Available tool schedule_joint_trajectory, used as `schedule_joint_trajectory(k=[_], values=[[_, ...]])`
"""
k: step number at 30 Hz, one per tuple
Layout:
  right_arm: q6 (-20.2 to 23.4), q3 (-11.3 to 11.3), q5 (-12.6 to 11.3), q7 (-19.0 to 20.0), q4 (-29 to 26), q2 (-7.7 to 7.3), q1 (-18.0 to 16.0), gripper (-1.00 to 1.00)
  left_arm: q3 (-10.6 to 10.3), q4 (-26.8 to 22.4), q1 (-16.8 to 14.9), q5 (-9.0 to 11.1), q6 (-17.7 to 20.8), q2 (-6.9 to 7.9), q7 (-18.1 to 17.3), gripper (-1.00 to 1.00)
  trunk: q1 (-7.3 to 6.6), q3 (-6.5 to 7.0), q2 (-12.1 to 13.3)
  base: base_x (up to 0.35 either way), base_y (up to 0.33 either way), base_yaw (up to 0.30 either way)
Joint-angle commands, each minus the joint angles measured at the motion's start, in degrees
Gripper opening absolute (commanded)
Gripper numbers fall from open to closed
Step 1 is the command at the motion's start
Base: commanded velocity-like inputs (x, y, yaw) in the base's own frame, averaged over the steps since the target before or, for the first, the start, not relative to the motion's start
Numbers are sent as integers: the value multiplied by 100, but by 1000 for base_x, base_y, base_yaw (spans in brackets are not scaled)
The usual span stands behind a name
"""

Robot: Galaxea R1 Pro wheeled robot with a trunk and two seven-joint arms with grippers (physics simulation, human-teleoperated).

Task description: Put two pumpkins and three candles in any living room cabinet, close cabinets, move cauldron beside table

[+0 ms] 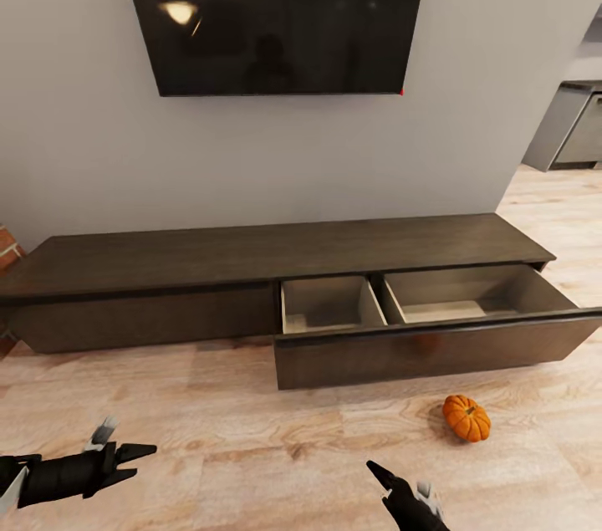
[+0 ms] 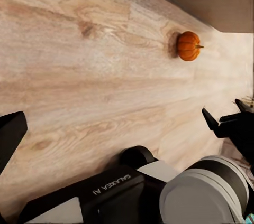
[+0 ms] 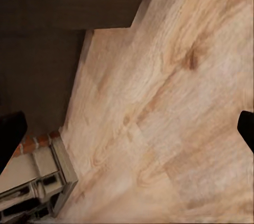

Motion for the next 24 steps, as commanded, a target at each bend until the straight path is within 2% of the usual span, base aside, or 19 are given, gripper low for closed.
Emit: schedule_joint_trajectory(k=[1,4,5,7,8,9,11,12,13,14,19,21,24], values=[[19,-10,-10,-254,-12,7,-2,100,7,-4,-2,20,43,-35,198,100,-24,14,40,0,0,0],[-78,-4,16,-1026,-26,19,-2,100,17,-58,-2,26,40,-136,718,100,-89,68,160,0,0,0],[-119,0,92,-1452,-31,27,-2,100,23,-188,-2,24,39,-241,1172,100,-111,86,200,0,0,0],[-150,-6,333,-1714,-29,30,-2,100,25,-260,-2,29,21,-356,1726,100,-155,122,280,0,0,0],[-180,-9,427,-1765,-28,30,-2,100,25,-275,-2,31,11,-406,1944,100,-177,140,320,0,0,0],[-300,-12,545,-1822,-22,31,-2,100,24,-336,-2,33,-4,-542,2416,100,-199,158,361,0,0,0],[-427,-13,581,-1840,-19,31,-2,100,25,-419,-2,34,-10,-623,2756,100,-243,193,441,0,0,0],[-545,-13,597,-1852,-18,31,-2,100,26,-468,-2,34,-14,-701,3093,100,-265,211,481,0,0,0],[-581,-13,599,-1858,-17,31,-2,100,24,-480,-2,34,-17,-741,3253,100,-287,229,521,0,0,0],[-605,-14,608,-1873,-17,28,-2,100,23,-506,-2,34,-28,-841,3710,100,-309,247,561,0,0,0],[-652,-14,629,-1878,-15,25,-2,100,12,-526,-2,34,-33,-941,3881,100,-419,337,762,0,0,0],[-657,-14,635,-1924,-16,23,-3,100,10,-656,-2,28,-32,-979,4060,100,-463,373,842,0,0,0],[-658,-8,650,-2468,-18,28,-4,100,10,-759,-2,28,-29,-1063,4569,100,-529,427,962,0,0,0]])
